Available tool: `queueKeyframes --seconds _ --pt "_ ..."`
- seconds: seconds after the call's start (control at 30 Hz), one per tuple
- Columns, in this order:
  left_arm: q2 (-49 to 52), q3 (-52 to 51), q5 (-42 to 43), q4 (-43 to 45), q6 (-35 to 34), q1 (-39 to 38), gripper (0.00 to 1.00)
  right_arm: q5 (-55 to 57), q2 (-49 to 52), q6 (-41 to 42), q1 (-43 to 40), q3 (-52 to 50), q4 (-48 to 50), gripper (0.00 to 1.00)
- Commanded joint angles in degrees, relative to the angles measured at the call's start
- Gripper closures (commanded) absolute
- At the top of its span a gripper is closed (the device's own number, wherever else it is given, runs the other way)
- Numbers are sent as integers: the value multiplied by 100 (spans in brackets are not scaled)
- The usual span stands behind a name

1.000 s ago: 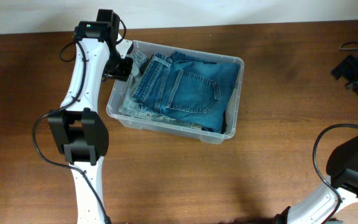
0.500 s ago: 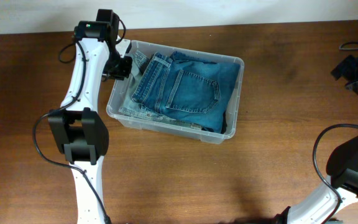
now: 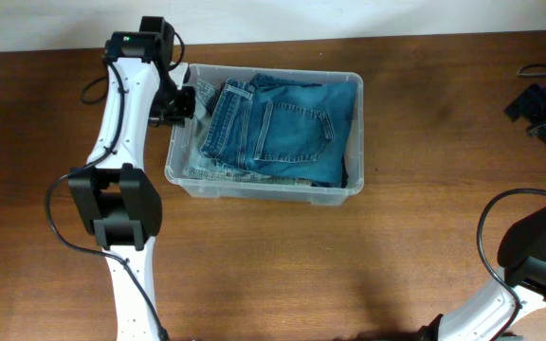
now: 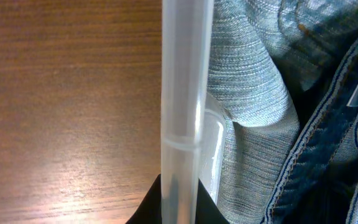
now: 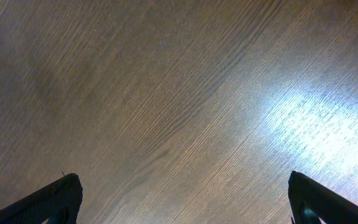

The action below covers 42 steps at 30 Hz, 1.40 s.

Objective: Pack container
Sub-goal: 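Tuck the jeans' left edge inside the container wall with the left gripper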

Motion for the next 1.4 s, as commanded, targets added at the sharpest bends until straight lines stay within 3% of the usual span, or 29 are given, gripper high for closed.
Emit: queueKeyframes --seconds 0.0,0.73,0.83,1.37 --pt "155 68 -278 -15 -678 179 99 70 52 31 -7 -20 0 2" --pt "155 68 -289 -492 -1362 179 99 70 52 31 -7 -20 0 2" --pt "155 68 -299 -446 -1353 179 88 70 52 31 -7 -20 0 2" --pt "157 68 -291 -59 -356 177 94 70 52 31 -7 -20 0 2"
